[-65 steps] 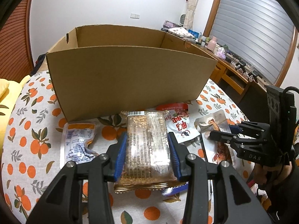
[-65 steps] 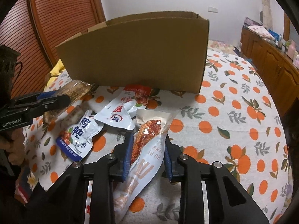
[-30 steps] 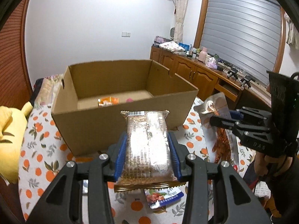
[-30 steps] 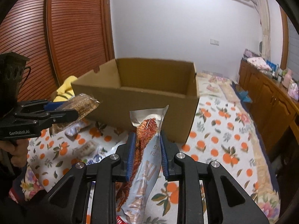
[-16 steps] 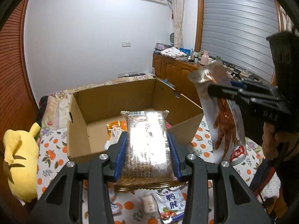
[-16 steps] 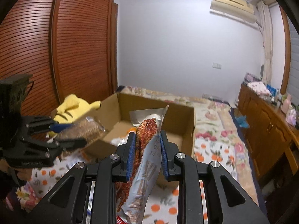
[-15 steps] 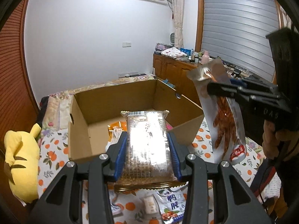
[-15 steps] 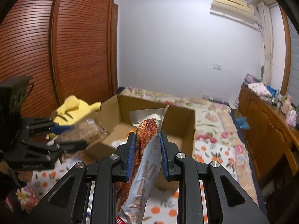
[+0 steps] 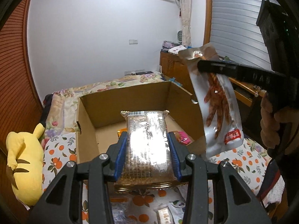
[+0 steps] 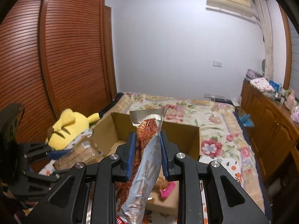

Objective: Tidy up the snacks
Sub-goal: 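Carry both packets over the box and open both tools to drop them inside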

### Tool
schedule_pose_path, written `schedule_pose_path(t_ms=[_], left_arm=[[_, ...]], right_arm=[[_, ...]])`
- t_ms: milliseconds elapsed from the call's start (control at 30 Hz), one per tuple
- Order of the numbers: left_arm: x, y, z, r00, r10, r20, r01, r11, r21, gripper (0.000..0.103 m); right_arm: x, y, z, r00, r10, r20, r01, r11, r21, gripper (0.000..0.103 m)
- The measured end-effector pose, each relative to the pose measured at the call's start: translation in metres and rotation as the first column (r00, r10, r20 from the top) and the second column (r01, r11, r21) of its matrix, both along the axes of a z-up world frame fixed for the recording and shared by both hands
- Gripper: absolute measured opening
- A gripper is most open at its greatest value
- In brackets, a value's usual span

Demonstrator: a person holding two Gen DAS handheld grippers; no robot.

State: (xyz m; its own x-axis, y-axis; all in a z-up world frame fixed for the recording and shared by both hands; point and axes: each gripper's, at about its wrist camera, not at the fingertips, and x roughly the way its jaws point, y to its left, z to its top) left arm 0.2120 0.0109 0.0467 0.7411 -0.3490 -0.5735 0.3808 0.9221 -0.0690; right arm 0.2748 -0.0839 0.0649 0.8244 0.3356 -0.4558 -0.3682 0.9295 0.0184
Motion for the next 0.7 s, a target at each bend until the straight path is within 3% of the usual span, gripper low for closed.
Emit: schedule_pose_path(t_ms=[400, 567, 700], left_arm=[[0.034, 0.011, -0.019, 0.997, 0.054, -0.054, -0.054, 0.998, 0.009, 0.041], [0.043, 0.013, -0.026, 0.995, 0.072, -0.066, -0.072, 0.997, -0.001, 0.042], [0.045, 0.015, -0.029, 0.994, 0.082, -0.066, -0.083, 0.996, -0.012, 0.045]], right_arm=[[0.054, -0.024, -0.017, 0.988, -0.143, -0.063, 0.150, 0.982, 0.115, 0.022], [0.061, -0.029, -0.025, 0.975, -0.209, -0.072, 0.217, 0.967, 0.130, 0.022], [0.067, -0.022, -0.035, 0.965, -0.251, -0.071, 0.257, 0.963, 0.086, 0.023]])
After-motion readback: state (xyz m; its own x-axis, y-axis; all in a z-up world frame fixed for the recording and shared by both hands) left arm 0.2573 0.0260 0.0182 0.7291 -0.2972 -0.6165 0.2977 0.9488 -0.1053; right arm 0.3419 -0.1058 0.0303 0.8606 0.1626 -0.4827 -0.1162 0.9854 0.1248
